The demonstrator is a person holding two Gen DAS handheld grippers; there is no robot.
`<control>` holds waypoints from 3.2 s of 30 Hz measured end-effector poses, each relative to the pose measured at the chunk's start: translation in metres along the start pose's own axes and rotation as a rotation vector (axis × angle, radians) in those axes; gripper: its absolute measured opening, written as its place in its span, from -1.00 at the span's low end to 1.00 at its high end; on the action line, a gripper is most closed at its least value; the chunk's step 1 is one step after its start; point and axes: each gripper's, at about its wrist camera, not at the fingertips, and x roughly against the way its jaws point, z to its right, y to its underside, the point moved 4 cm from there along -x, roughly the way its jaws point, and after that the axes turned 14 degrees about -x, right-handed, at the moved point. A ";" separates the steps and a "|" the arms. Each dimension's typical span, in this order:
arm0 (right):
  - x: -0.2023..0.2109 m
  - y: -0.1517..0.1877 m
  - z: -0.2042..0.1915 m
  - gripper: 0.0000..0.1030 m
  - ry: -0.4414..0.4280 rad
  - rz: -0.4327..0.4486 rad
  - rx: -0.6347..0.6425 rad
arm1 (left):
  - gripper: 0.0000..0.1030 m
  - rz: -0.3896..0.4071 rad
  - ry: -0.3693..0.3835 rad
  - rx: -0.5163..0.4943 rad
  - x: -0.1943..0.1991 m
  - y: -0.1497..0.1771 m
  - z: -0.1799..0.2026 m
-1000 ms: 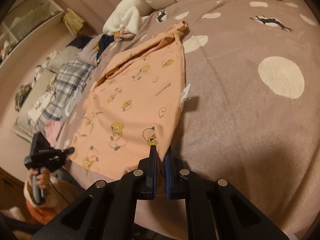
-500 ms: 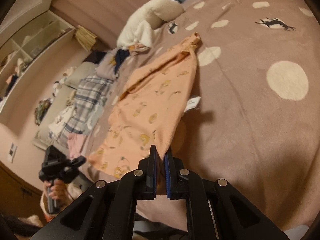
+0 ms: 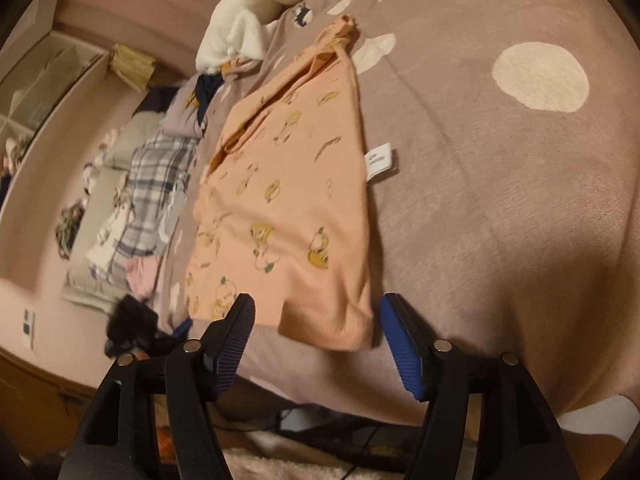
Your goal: Fold small clothes
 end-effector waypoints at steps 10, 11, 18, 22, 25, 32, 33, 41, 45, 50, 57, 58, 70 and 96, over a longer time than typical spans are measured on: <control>-0.010 0.000 0.000 0.39 -0.045 0.005 -0.039 | 0.99 0.033 -0.116 -0.151 -0.014 0.002 0.020; -0.011 -0.001 0.001 0.39 -0.054 0.013 -0.051 | 0.98 0.038 -0.137 -0.182 -0.016 0.002 0.023; -0.019 -0.001 -0.010 0.39 -0.047 0.024 -0.038 | 0.97 0.099 -0.304 -0.375 -0.043 -0.001 0.040; -0.023 -0.003 -0.012 0.39 -0.052 0.010 -0.062 | 0.97 0.080 -0.374 -0.443 -0.054 -0.007 0.043; -0.019 -0.001 -0.011 0.39 -0.052 0.000 -0.057 | 0.94 0.091 -0.324 -0.373 -0.039 -0.011 0.033; -0.017 0.000 -0.003 0.39 -0.096 -0.008 -0.061 | 0.92 0.141 -0.239 -0.279 -0.012 -0.039 0.015; -0.017 0.001 -0.004 0.39 -0.094 -0.008 -0.054 | 0.92 0.089 -0.250 -0.298 -0.019 -0.040 0.015; -0.018 -0.006 -0.005 0.39 -0.118 0.005 -0.095 | 0.93 -0.124 -0.124 -0.403 -0.062 -0.017 0.038; -0.021 -0.009 -0.007 0.39 -0.108 0.016 -0.076 | 0.90 -0.116 -0.180 -0.423 -0.071 -0.012 0.043; -0.021 -0.017 -0.001 0.39 -0.166 0.035 -0.135 | -0.34 -0.099 -0.179 -0.311 -0.068 -0.019 0.025; -0.040 -0.020 -0.010 -0.88 0.019 0.033 -0.032 | -0.90 -0.097 -0.231 -0.250 -0.063 -0.012 0.016; -0.043 -0.018 -0.010 -0.88 0.032 0.023 -0.040 | -0.90 -0.104 -0.262 -0.265 -0.060 -0.010 0.020; -0.007 -0.036 -0.050 -0.88 -0.150 0.092 0.005 | -0.91 -0.109 -0.162 -0.292 -0.055 -0.011 0.055; -0.035 -0.155 -0.109 -0.88 -0.071 0.137 0.058 | -0.91 -0.036 -0.130 -0.306 -0.106 -0.142 0.109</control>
